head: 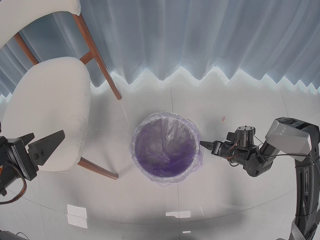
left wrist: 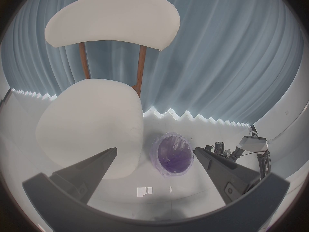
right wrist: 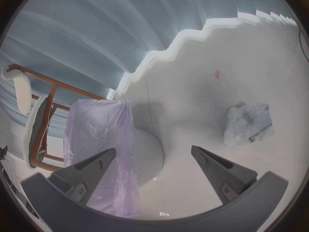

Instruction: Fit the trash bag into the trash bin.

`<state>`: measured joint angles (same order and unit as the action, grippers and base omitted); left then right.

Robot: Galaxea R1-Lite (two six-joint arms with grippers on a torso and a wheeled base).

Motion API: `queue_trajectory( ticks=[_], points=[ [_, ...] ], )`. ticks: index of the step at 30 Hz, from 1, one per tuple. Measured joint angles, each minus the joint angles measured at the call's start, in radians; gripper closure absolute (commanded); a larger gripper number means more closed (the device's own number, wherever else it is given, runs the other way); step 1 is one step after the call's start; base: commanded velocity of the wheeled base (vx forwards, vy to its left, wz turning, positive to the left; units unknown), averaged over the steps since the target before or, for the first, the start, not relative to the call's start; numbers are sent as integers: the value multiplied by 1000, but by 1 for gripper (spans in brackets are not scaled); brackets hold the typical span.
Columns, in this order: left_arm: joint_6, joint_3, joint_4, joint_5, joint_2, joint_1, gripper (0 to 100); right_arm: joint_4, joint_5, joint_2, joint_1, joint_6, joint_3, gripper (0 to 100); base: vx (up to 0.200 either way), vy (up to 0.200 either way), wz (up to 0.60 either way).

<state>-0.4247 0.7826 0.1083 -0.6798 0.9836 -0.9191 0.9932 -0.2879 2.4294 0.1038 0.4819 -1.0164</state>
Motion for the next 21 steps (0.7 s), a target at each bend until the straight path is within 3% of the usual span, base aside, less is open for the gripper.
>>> queue_trajectory(
  ticks=[10, 21],
  points=[
    [1, -10, 0, -23, -11, -7, 0, -61, 3, 41, 3, 0, -64, 100, 0, 0, 0],
    [2, -31, -3, -25, -25, -6, 0, -130, 60, 119, 13, -20, -215, 100, 0, 0, 0]
  ],
)
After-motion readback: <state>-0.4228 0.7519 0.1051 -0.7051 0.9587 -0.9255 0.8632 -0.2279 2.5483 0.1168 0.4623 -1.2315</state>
